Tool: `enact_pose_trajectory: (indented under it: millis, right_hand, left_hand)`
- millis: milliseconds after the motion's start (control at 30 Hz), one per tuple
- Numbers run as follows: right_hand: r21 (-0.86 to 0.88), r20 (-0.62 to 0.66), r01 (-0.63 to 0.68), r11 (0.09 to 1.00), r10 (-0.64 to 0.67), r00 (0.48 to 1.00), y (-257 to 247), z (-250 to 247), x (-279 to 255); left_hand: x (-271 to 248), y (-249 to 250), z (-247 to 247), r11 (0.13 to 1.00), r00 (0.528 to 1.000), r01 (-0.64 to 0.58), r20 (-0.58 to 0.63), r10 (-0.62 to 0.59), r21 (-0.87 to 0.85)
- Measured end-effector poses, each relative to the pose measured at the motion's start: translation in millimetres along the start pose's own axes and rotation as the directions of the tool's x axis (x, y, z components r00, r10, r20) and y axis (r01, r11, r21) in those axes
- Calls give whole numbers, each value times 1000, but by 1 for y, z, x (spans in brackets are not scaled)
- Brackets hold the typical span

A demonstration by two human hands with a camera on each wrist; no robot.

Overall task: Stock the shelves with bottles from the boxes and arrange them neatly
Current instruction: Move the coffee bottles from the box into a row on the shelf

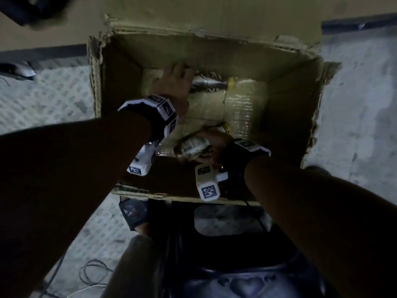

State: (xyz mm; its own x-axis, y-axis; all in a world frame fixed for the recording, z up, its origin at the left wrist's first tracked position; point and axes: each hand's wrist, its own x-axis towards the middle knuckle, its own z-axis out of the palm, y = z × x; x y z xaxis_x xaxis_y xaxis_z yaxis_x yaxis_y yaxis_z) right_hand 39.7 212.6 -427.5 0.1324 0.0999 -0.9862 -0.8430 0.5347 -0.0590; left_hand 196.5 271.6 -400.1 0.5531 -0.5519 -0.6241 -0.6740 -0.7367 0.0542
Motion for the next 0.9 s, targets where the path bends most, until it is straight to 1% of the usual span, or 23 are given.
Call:
enact_pose_trajectory:
  millis: [33, 100, 167, 200, 267, 333, 400, 433, 500, 533, 567, 600, 633, 667, 733, 767, 800, 867, 900]
  right_hand:
    - [65, -8, -44, 997, 44, 999, -1, -4, -2]
    - [140, -20, -99, 985, 102, 995, -1, -12, -6]
    - [137, -36, -125, 983, 131, 991, -2, -22, -15]
    - [121, -47, -136, 983, 143, 989, -3, -27, -21]
    - [83, -97, -153, 985, 161, 982, -4, -36, -33]
    - [-58, -169, -133, 989, 121, 978, -6, -46, -47]
    - [-181, -223, -64, 981, 23, 975, -8, -51, -65]
    - [-190, -229, -28, 981, -17, 973, -9, -53, -74]
    - [-191, -234, 12, 982, -58, 970, -11, -55, -95]
    - [-197, -240, 7, 980, -56, 969, -11, -54, -109]
    - [-204, -239, -6, 979, -44, 970, -10, -54, -122]
    - [-205, -232, -14, 979, -35, 972, -8, -54, -135]
    - [-195, -226, -17, 981, -28, 974, -6, -55, -147]
    - [-185, -220, -19, 983, -22, 975, -3, -56, -159]
    - [-185, -218, -20, 983, -22, 976, 4, -56, -184]
    - [-199, -230, -28, 980, -19, 973, 8, -55, -197]
    - [-220, -252, -40, 975, -18, 968, 12, -54, -211]
    - [-227, -302, -55, 972, -17, 953, 20, -53, -239]
    - [-227, -316, -58, 972, -17, 949, 23, -53, -253]
  left_hand:
    - [3, 3, -2, 999, 999, -27, 28, 26, 31]
    - [14, 2, 0, 997, 997, -36, 72, 30, 74]
    - [10, 9, 3, 996, 996, -30, 87, 23, 84]
    - [6, 11, 6, 999, 994, 3, 106, -7, 39]
    - [-8, 13, 9, 992, 987, 54, 157, -36, -116]
    - [-25, 8, 12, 968, 955, 122, 292, -54, -220]
    - [-45, -1, 5, 923, 885, 233, 461, -70, -307]
    - [-57, -5, 2, 889, 850, 287, 523, -65, -356]
    - [-87, -8, -12, 772, 780, 430, 623, -58, -468]
    - [-106, -7, -20, 691, 766, 492, 641, -54, -530]
    - [-123, -7, -24, 623, 763, 521, 645, -34, -583]
    - [-140, -6, -30, 561, 772, 530, 635, -10, -636]
    - [-158, -4, -33, 518, 786, 526, 618, 6, -674]
    - [-176, 0, -39, 459, 797, 534, 604, 7, -710]
    - [-210, 8, -47, 265, 793, 585, 609, 13, -767]
    - [-226, 13, -50, 189, 790, 597, 612, 28, -779]
    - [-242, 20, -54, 124, 779, 618, 626, 33, -776]
    - [-271, 35, -64, 8, 734, 678, 677, 52, -735]
    - [-284, 42, -70, -22, 721, 692, 691, 53, -721]
